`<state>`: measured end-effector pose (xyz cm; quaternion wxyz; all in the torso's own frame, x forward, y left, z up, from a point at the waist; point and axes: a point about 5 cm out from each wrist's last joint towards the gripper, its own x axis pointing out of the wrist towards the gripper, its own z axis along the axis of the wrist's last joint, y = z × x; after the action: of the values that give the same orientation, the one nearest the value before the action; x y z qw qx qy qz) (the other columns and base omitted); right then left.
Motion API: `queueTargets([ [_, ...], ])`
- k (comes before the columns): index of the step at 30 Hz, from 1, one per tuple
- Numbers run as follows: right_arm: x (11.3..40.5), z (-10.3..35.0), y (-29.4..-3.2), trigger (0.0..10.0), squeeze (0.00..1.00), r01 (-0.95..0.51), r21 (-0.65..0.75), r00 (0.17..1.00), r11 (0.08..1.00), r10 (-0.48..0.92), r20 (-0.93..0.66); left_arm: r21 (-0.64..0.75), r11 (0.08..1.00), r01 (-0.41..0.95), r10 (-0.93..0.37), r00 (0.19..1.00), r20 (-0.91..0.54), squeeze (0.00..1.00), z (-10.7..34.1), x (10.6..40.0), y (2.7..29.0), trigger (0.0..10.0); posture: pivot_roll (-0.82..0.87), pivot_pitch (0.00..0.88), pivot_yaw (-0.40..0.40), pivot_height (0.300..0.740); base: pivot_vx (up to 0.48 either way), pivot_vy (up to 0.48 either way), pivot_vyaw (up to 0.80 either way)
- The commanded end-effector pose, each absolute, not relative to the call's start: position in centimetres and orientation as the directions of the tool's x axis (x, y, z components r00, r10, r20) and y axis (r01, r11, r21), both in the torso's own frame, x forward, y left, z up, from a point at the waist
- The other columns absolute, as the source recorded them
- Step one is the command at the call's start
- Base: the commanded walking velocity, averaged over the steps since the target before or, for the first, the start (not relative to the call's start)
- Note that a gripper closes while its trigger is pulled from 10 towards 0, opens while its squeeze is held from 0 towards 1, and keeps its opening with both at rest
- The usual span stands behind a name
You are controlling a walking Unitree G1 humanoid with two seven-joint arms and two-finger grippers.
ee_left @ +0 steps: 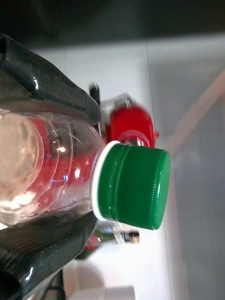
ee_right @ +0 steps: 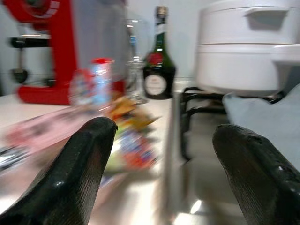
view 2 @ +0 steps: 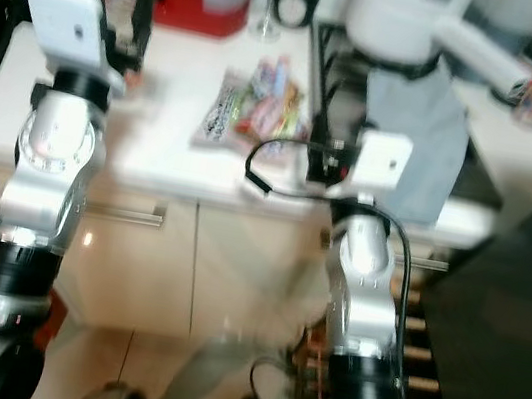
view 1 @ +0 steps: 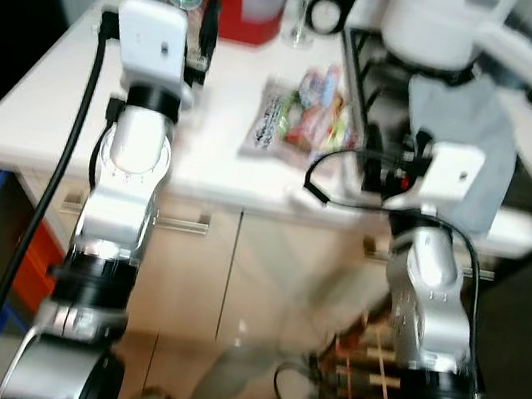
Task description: Restocking fridge
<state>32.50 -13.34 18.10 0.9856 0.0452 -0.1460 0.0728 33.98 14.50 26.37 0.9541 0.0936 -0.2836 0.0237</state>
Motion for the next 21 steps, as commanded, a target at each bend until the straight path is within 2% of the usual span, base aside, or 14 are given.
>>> queueTargets([
  [1,32.5,17.8,-13.5,10.0,0.00,-0.155,0.063,0.949,0.986,0.131,0.287,0.174,0.980,-0.099,-0.020,0.818,0.575,0.00,27.1,33.8,13.9,10.0,-0.04,0.000,-0.016,0.740,-0.480,0.000,0.00],
  [12,32.4,16.9,-13.4,10.0,0.00,-0.169,0.058,0.955,0.984,0.149,0.256,0.174,0.981,-0.089,-0.022,0.836,0.549,0.00,26.4,34.1,13.7,10.0,-0.05,0.000,-0.009,0.740,-0.480,0.000,0.00],
  [15,32.4,16.6,-13.3,10.0,0.00,-0.173,0.057,0.957,0.983,0.154,0.247,0.204,0.977,-0.065,-0.053,0.851,0.523,0.00,25.7,34.2,13.2,10.0,-0.05,0.000,-0.006,0.740,0.000,0.000,0.00],
  [18,32.3,16.3,-13.4,10.0,0.00,-0.169,0.058,0.959,0.984,0.151,0.238,0.166,0.985,-0.044,-0.042,0.872,0.487,0.00,25.2,34.4,13.3,10.0,-0.05,0.000,-0.005,0.740,0.000,0.000,0.00],
  [21,32.3,16.0,-13.7,10.0,0.00,-0.163,0.057,0.963,0.985,0.147,0.227,0.140,0.989,-0.054,-0.014,0.898,0.440,0.00,24.2,34.7,13.6,10.0,-0.05,0.000,-0.002,0.740,0.000,0.459,0.00],
])
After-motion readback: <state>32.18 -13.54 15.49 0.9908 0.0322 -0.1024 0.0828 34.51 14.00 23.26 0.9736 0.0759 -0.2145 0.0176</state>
